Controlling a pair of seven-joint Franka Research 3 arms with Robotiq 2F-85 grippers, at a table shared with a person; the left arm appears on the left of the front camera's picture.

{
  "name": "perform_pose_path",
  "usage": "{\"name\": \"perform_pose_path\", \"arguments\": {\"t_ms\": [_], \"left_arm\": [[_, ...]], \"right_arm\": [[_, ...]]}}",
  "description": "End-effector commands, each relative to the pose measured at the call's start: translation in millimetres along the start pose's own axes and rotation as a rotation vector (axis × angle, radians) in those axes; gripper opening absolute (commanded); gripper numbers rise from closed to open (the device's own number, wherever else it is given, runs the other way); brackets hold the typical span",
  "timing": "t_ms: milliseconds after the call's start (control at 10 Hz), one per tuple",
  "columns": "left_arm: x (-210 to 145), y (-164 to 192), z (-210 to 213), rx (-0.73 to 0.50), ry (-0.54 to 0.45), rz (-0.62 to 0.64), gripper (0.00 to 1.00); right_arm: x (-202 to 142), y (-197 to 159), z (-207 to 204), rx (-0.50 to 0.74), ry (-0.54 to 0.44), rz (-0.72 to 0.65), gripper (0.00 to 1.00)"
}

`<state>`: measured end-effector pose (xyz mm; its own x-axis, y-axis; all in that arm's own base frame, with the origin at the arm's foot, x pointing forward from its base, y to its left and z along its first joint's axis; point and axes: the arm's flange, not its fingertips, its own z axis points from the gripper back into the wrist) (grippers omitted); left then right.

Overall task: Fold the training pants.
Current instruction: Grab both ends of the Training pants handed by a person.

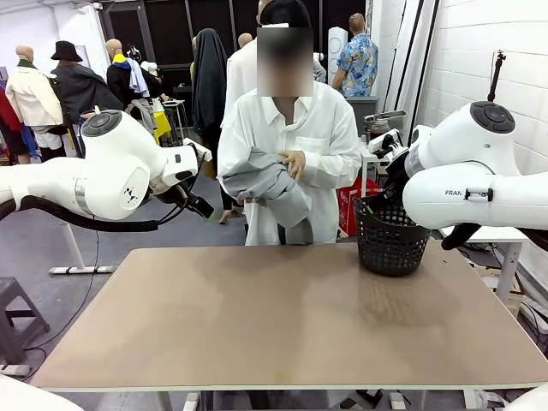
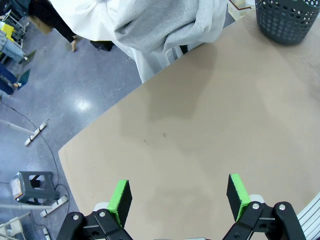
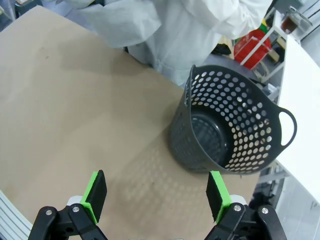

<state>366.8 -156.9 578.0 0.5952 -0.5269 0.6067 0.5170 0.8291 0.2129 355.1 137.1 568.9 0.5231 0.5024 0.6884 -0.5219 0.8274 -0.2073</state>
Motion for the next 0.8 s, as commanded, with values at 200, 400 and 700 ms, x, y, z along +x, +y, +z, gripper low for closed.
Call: {"name": "perform_pose_path", "arguments": {"t_ms": [200,400,700], "left_arm": [[0.2,1.4,-0.1,-0.009,-0.003,-0.005,1.0],[0.2,1.4,-0.1,-0.009,-0.003,-0.005,1.0],[0.2,1.4,-0.1,-0.009,-0.003,-0.005,1.0]], "right_arm": [[-0.6,-0.4,-2.2,0.001,0.004,-0.001,1.0],[-0.6,-0.4,-2.2,0.001,0.004,-0.001,1.0],[-0.6,-0.4,-2.2,0.001,0.004,-0.001,1.0]]}}
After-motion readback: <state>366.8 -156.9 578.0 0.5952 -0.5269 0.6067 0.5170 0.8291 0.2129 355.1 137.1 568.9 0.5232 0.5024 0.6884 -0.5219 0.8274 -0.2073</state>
